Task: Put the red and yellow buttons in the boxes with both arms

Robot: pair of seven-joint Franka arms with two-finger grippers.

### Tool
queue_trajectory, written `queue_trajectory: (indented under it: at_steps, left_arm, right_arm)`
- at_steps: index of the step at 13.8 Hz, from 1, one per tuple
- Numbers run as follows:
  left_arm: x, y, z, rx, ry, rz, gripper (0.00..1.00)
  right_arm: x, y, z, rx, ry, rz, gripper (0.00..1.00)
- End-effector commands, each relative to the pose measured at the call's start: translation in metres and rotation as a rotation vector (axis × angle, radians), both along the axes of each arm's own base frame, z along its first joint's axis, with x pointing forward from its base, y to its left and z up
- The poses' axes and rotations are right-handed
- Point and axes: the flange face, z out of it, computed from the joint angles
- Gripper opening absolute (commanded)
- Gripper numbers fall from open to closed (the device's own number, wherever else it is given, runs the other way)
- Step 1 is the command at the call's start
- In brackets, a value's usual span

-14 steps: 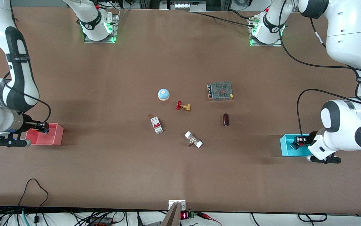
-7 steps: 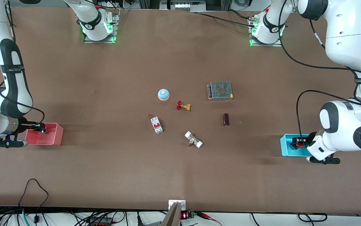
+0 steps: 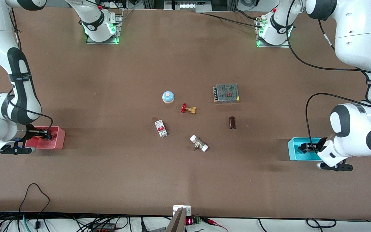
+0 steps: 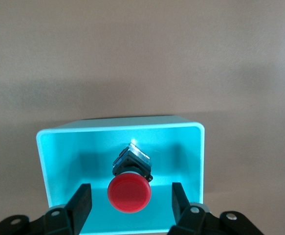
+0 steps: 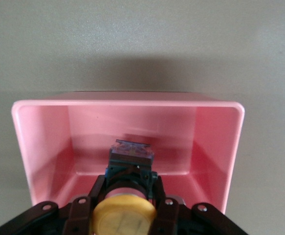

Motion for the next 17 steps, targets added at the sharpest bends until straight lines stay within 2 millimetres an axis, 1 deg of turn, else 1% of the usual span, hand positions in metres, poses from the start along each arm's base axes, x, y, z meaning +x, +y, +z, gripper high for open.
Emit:
queue_trajectory:
  at_steps: [1,2,3,4,6,7,8,10,12,13,14,15,16,17]
  left_arm:
    - [0.011,-0.011,0.031,-0.005,-0.043,-0.017,0.99]
    - [0.009,-0.016,0.043,-0.006,-0.043,-0.014,1.0]
    - [0.008,-0.019,0.051,-0.008,-0.031,-0.007,1.0]
    - [0.004,-0.019,0.065,-0.01,-0.021,-0.002,1.0]
    - [-0.005,-0.017,0.109,-0.017,-0.023,0.002,1.0]
    - [-0.009,-0.016,0.127,-0.018,-0.032,0.017,1.0]
    - [-0.016,-0.014,0.156,-0.003,-0.049,0.035,1.0]
    - [-0.03,-0.014,0.198,0.017,-0.046,0.063,1.0]
    - [-0.047,-0.018,0.234,0.007,-0.05,0.077,1.0]
    - [-0.056,-0.018,0.251,0.001,-0.062,0.08,1.0]
    - [-0.066,-0.017,0.267,-0.004,-0.07,0.082,1.0]
    - [-0.072,-0.016,0.281,-0.007,-0.079,0.081,1.0]
    - [-0.078,-0.014,0.295,-0.01,-0.091,0.085,1.0]
    - [-0.082,-0.015,0.304,-0.011,-0.1,0.085,1.0]
  right_arm:
    - [0.007,-0.003,0.002,0.018,-0.018,0.011,0.5]
    - [0.007,-0.002,0.004,0.019,-0.017,0.008,1.0]
    - [0.008,-0.002,0.011,0.025,-0.023,0.003,1.0]
    - [0.01,0.002,0.028,0.036,-0.044,-0.001,1.0]
    - [0.01,0.009,0.074,0.035,-0.071,0.005,1.0]
    - [0.009,0.013,0.097,0.036,-0.082,0.008,1.0]
    - [0.007,0.02,0.123,0.038,-0.09,0.016,1.0]
    - [-0.005,0.037,0.175,0.09,-0.093,0.004,1.0]
    - [-0.015,0.047,0.213,0.139,-0.111,-0.012,1.0]
    - [-0.019,0.059,0.231,0.14,-0.118,0.007,1.0]
    - [-0.023,0.076,0.251,0.129,-0.131,0.039,1.0]
    - [-0.031,0.087,0.273,0.124,-0.132,0.037,1.0]
    - [-0.04,0.097,0.287,0.123,-0.113,0.019,1.0]
    - [-0.05,0.103,0.301,0.109,-0.093,-0.004,1.0]
